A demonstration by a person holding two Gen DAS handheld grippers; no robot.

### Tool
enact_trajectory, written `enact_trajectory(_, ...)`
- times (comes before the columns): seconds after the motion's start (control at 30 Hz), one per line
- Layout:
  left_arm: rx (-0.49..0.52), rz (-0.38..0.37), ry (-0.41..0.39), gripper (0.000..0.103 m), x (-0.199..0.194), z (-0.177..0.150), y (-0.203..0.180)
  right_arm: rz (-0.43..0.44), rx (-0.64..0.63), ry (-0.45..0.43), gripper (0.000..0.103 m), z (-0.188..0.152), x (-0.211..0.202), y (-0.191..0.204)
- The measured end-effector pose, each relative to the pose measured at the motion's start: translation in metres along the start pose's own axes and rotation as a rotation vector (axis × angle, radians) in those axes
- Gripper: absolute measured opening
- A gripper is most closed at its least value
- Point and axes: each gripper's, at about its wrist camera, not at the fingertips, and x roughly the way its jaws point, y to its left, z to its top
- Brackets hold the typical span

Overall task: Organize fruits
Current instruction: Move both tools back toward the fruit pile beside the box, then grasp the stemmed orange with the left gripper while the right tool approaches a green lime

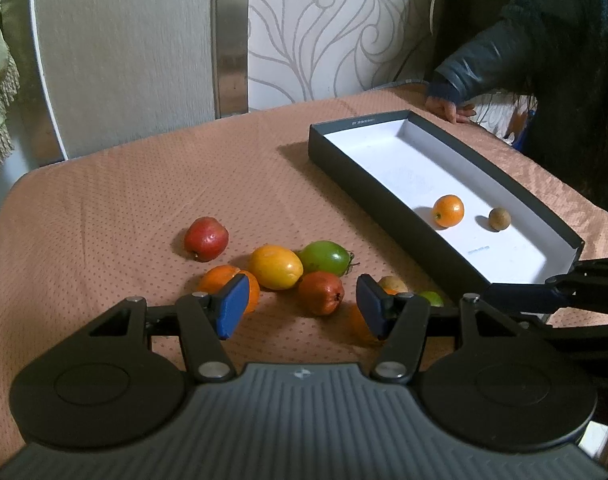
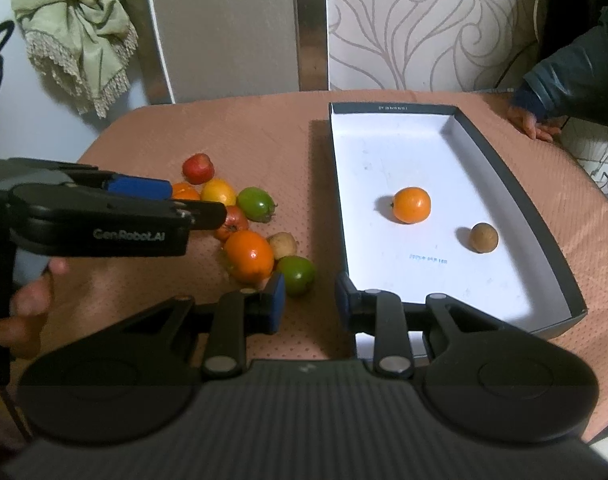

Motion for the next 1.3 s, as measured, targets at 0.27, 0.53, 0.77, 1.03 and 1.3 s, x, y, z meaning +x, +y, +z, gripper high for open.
enact_trajectory(0.27,0.011,0.003,0.009,0.065,0.005,0.001,0.0,-0.009,-0.013,0.03,0.03,0.002,0.013,0.003)
enact_trajectory(0.53,0.008,-0.002,0.013,0.065,0.009,0.003,0.0,-0.011,-0.098,0.073,0.03,0.004,0.031,0.018)
enact_trajectory(0.77,0.005,-0.004,0.016,0.065,0.012,0.003,0.0,-0.021,-0.133,0.064,0.03,0.006,0.038,0.023)
enact_trajectory(1.03,0.004,-0.003,0.015,0.065,0.012,0.003,0.0,-0.036,-0.164,0.049,0.028,0.005,0.039,0.025)
enact_trajectory(1.3,0.005,-0.002,0.019,0.065,0.012,0.002,-0.001,-0.022,-0.147,0.047,0.027,0.003,0.033,0.023)
